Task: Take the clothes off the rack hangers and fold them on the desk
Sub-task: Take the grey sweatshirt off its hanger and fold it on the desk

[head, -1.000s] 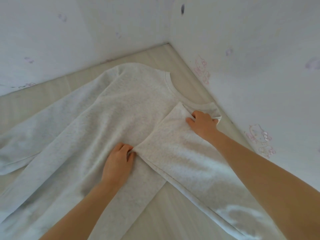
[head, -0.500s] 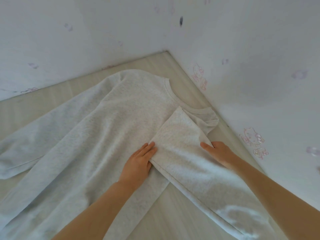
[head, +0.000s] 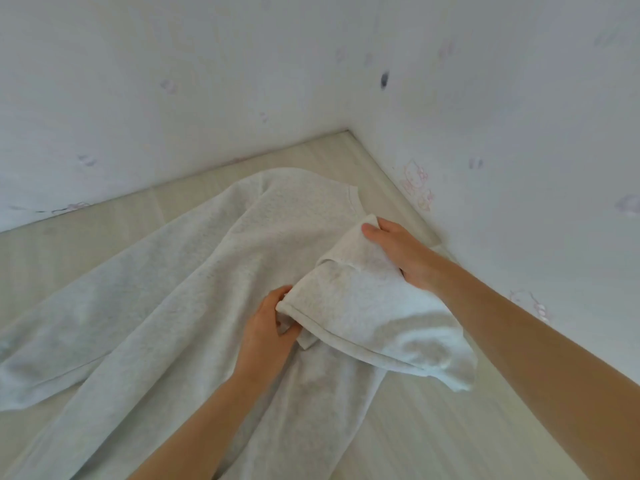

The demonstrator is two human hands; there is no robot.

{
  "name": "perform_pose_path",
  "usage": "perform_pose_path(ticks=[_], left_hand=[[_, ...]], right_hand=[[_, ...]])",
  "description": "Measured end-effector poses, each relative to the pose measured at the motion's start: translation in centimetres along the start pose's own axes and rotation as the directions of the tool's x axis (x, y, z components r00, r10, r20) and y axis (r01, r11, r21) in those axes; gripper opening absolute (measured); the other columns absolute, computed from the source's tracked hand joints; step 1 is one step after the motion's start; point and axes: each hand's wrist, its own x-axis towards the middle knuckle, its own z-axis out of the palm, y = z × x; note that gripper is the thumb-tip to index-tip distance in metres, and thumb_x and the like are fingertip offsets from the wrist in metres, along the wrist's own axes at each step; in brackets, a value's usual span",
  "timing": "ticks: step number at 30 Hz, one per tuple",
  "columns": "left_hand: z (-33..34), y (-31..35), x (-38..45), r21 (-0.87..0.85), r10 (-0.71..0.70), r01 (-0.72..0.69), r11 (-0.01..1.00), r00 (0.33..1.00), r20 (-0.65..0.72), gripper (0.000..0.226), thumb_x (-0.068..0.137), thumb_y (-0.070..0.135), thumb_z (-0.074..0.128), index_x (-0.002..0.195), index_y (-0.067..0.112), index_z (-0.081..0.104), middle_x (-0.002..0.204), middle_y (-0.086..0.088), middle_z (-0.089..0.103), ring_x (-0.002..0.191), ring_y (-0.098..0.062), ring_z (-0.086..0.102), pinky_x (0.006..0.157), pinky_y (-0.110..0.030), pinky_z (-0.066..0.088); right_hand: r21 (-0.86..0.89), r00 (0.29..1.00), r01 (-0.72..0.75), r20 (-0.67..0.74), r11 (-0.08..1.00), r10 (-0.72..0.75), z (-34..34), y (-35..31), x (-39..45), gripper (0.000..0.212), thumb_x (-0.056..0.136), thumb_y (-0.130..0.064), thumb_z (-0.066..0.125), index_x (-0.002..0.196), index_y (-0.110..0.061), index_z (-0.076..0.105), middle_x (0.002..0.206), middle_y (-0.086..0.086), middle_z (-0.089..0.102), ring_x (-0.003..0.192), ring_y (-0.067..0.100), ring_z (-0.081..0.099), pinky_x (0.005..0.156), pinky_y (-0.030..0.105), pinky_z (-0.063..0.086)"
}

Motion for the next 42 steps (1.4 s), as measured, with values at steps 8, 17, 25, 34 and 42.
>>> perform_pose_path(ticks=[8, 17, 25, 34, 42], left_hand=[[-3.0, -2.0, 3.8, -0.252, -0.315, 0.287, 0.924, 0.946, -0.076, 0.017, 0.089, -0.001, 0.059, 0.083, 0.012, 0.069, 0.073, -0.004, 0.071, 0.076, -0.024, 0.071, 0.065, -0.031, 0.060], [-3.9, -3.0, 4.4, 0.121, -0.123, 0.131, 0.984, 0.990, -0.071, 0.024, 0.086, 0.002, 0.063, 0.073, 0.020, 0.055, 0.068, -0.005, 0.063, 0.067, -0.025, 0.062, 0.059, -0.035, 0.056], [-1.3, -3.1, 2.0, 0.777, 0.339, -0.364, 0.514, 0.918, 0.207, 0.083, 0.068, 0.007, 0.070, 0.144, 0.020, 0.040, 0.140, -0.011, 0.050, 0.124, -0.037, 0.053, 0.097, -0.047, 0.050], [3.6, -2.3, 0.6, 0.713, 0.072, -0.533, 0.456, 0.821, 0.567, 0.076, 0.078, 0.035, -0.004, 0.153, 0.036, -0.002, 0.162, 0.006, -0.012, 0.147, -0.020, -0.019, 0.113, -0.045, -0.018], [5.1, 0.7, 0.3, 0.703, 0.114, -0.416, 0.577, 0.893, 0.435, 0.074, 0.081, 0.058, -0.005, 0.153, 0.039, 0.001, 0.162, 0.013, -0.008, 0.149, -0.016, -0.013, 0.119, -0.048, -0.006]], right_hand=[[-0.404, 0.987, -0.034, -0.160, 0.914, -0.034, 3.5, -0.3, 8.3, 0.028, 0.103, -0.020, 0.037, 0.077, -0.019, 0.047, 0.080, -0.001, 0.050, 0.077, 0.019, 0.050, 0.064, 0.027, 0.040], [-0.524, 0.945, -0.154, -0.325, 0.838, -0.030, 3.4, 3.4, 10.1, 0.024, 0.101, -0.026, 0.046, 0.105, -0.007, 0.060, 0.097, 0.004, 0.056, 0.094, 0.025, 0.054, 0.082, 0.035, 0.044], [-0.600, 0.880, -0.023, -0.391, 0.800, -0.268, -2.1, 6.7, 3.5, 0.025, 0.100, -0.025, 0.044, 0.099, -0.006, 0.060, 0.090, 0.006, 0.064, 0.086, 0.025, 0.060, 0.076, 0.036, 0.048], [-0.763, 0.904, -0.272, -0.411, 0.586, -0.115, -4.8, 14.8, -5.2, 0.041, 0.094, -0.050, 0.048, 0.112, -0.014, 0.049, 0.105, 0.005, 0.049, 0.094, 0.025, 0.046, 0.084, 0.037, 0.042], [-0.139, 0.953, -0.218, -0.244, 0.966, 0.179, -6.5, 12.9, -10.1, 0.026, 0.084, -0.028, 0.060, 0.081, -0.002, 0.063, 0.075, 0.015, 0.064, 0.070, 0.030, 0.064, 0.066, 0.036, 0.047]])
